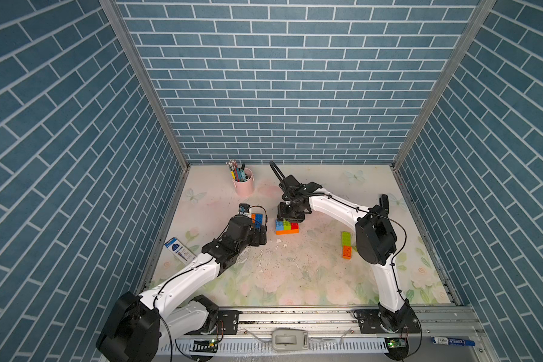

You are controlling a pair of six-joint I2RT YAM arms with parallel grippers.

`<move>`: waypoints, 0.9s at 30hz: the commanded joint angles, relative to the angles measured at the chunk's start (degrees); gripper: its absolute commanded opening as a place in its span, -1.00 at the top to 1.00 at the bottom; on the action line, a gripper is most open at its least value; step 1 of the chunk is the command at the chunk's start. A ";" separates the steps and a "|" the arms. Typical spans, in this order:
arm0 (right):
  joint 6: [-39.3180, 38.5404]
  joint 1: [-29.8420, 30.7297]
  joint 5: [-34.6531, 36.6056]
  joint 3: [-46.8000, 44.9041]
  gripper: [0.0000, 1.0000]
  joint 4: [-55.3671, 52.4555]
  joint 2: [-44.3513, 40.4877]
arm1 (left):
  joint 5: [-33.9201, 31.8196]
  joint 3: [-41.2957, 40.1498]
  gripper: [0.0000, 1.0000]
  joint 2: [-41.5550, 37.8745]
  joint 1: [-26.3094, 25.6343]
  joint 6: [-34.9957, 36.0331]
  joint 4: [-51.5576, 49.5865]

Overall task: Assemble a rectangle with lego
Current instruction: Move the lego brick at the center of the board.

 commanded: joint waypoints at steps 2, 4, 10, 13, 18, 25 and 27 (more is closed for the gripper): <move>0.16 0.95 -0.38 -1.91 -0.17 0.58 -0.18 | -0.11 -1.00 -0.88 -0.78 0.34 -0.04 0.34; 0.27 1.16 -0.46 -2.55 -0.16 0.85 -0.41 | -0.12 -1.05 -0.88 -0.86 0.32 -0.03 0.43; 1.06 2.25 -0.07 -5.56 -0.16 1.93 -1.94 | -0.18 -1.22 -0.88 -1.09 0.43 0.05 0.35; 0.88 2.93 1.43 -6.92 -0.16 2.27 -3.06 | -0.31 -1.35 -0.88 -1.17 0.39 -0.05 0.38; -0.18 4.10 3.24 -6.61 -0.16 1.05 -4.53 | -0.30 -1.28 -0.88 -1.25 0.37 -0.06 -0.33; -1.09 6.86 6.99 -8.93 -0.18 -1.43 -7.46 | -1.47 -1.65 -0.88 -3.37 0.37 -0.41 -2.10; -1.09 7.47 7.50 -9.91 -0.19 -1.73 -8.15 | -1.36 -1.83 -0.88 -3.55 0.33 -0.79 -2.47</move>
